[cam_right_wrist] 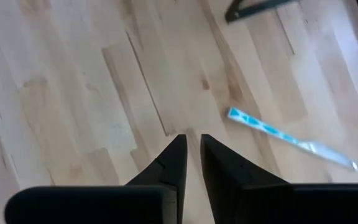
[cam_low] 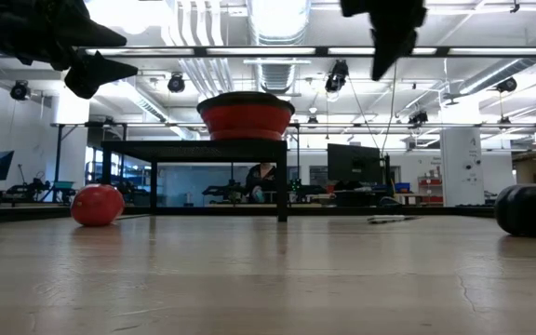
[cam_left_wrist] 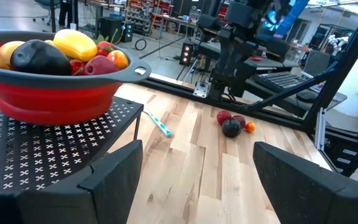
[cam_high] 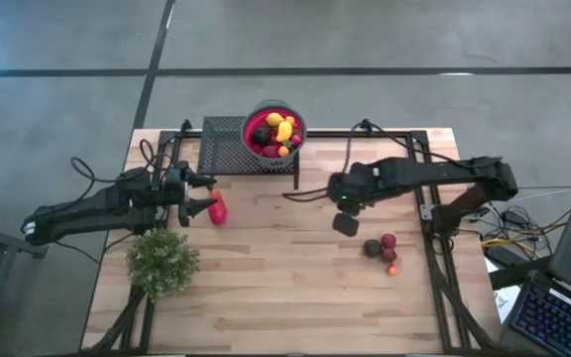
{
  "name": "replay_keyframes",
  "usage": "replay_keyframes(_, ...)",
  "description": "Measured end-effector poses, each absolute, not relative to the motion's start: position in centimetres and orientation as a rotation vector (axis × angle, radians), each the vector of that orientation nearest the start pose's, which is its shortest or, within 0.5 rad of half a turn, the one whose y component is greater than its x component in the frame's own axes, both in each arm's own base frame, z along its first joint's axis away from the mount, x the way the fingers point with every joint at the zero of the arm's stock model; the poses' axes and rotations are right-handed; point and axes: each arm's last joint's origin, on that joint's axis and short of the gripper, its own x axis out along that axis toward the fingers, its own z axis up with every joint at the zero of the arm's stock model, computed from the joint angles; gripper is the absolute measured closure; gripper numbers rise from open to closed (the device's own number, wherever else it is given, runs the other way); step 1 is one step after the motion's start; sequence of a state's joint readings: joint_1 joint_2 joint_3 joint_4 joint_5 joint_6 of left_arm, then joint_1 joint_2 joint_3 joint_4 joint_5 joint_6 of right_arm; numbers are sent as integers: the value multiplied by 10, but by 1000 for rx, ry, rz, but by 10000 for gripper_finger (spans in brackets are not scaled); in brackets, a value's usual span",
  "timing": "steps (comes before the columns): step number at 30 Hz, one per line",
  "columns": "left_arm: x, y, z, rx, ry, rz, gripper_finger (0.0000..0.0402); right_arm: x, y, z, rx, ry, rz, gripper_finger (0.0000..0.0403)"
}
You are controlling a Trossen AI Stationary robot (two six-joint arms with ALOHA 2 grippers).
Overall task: Pick & Place Fruit
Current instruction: Put the orange pear into the red gray strainer bowl on the shelf
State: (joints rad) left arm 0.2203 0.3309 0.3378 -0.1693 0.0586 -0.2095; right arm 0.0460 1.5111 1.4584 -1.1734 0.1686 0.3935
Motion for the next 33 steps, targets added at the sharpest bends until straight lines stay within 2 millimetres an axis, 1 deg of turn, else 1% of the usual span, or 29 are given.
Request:
replay_keyframes(4, 108, 22, 235, -231, 144, 177, 90, 256, 8, 319, 252, 1133, -357, 347)
replay_keyframes(8, 108, 22, 235, -231, 143, 178, 90, 227, 6, 316, 331, 1098, -401, 338)
replay_keyframes(13, 108, 22, 235, -231, 144, 178, 90, 203, 5, 310, 368, 1081, -416, 324)
replay_keyframes(17, 108, 22, 235, -231, 144, 178, 90, 194, 7, 301, 561, 1093, -460, 313)
replay_keyframes(19, 108, 22, 235, -231, 144, 177, 90, 190, 13, 294, 629, 1118, -467, 308)
replay_keyframes(24, 108, 22, 235, -231, 144, 177, 90, 182, 33, 277, 709, 1186, -495, 292)
replay_keyframes(33, 108, 22, 235, -231, 144, 177, 90, 169, 69, 263, 847, 1233, -577, 249)
